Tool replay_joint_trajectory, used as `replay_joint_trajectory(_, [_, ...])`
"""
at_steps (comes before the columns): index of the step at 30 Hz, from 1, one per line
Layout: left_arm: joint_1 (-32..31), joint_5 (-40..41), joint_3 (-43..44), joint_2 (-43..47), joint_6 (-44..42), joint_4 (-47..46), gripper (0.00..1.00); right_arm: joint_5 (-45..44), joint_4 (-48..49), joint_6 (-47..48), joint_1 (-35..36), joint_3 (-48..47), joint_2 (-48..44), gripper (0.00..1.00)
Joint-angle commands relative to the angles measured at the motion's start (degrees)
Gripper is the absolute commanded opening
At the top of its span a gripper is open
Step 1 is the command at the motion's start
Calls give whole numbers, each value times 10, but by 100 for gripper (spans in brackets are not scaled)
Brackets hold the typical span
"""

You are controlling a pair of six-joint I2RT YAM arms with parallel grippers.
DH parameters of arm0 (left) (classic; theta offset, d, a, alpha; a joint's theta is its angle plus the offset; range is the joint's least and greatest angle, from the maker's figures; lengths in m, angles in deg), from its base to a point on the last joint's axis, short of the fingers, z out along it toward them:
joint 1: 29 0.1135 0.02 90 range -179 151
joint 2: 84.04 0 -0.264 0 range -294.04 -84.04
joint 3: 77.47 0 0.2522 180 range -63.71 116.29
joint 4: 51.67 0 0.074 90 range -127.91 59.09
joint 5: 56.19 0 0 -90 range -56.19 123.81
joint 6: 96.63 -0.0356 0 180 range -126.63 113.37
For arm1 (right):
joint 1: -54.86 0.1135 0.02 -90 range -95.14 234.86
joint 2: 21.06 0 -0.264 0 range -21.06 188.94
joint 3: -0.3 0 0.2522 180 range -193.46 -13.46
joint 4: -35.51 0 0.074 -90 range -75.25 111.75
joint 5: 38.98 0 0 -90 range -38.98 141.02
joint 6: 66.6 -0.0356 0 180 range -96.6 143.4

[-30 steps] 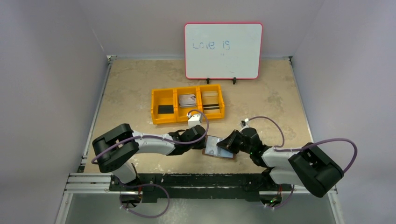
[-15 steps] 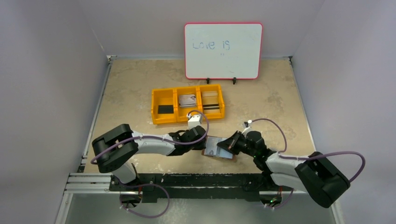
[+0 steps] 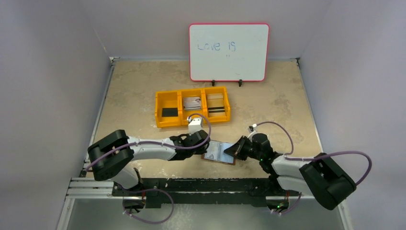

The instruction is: Take the credit cards out of the card holder

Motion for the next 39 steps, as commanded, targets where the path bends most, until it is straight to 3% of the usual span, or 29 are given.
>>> replay_joint_trajectory(1, [-2,11,-3,10,-3,-3,0,78,56,81,-2,-42,46,12])
replay_joint_trajectory(10, [-2,9,-13,21,8,-7,0,72,-12,132,1,-97,14,31])
replay_joint_trajectory(13, [-1,9,-12,21,10,-7,0,138,28,148,2,-108,50,29])
replay_joint_trajectory(16, [-2,10,-7,19,9,-5,0,157,58,151,6,-112,102,39])
replay_joint_trajectory(21, [-2,11,-7,20,10,2,0,115,52,129,10,-100,140,45])
replay_joint_trajectory(24, [-2,6,-15,26,9,-5,0,118,61,125,10,-99,184,45])
replay_joint_trajectory(27, [-1,-2,-23,33,5,-16,0,118,98,102,10,-99,251,38])
replay_joint_trajectory(35, [-3,-22,-43,27,9,-32,0,159,368,6,10,-47,418,26])
replay_joint_trajectory(39, [-3,-27,-48,22,13,-39,0,153,442,-21,10,-33,434,19])
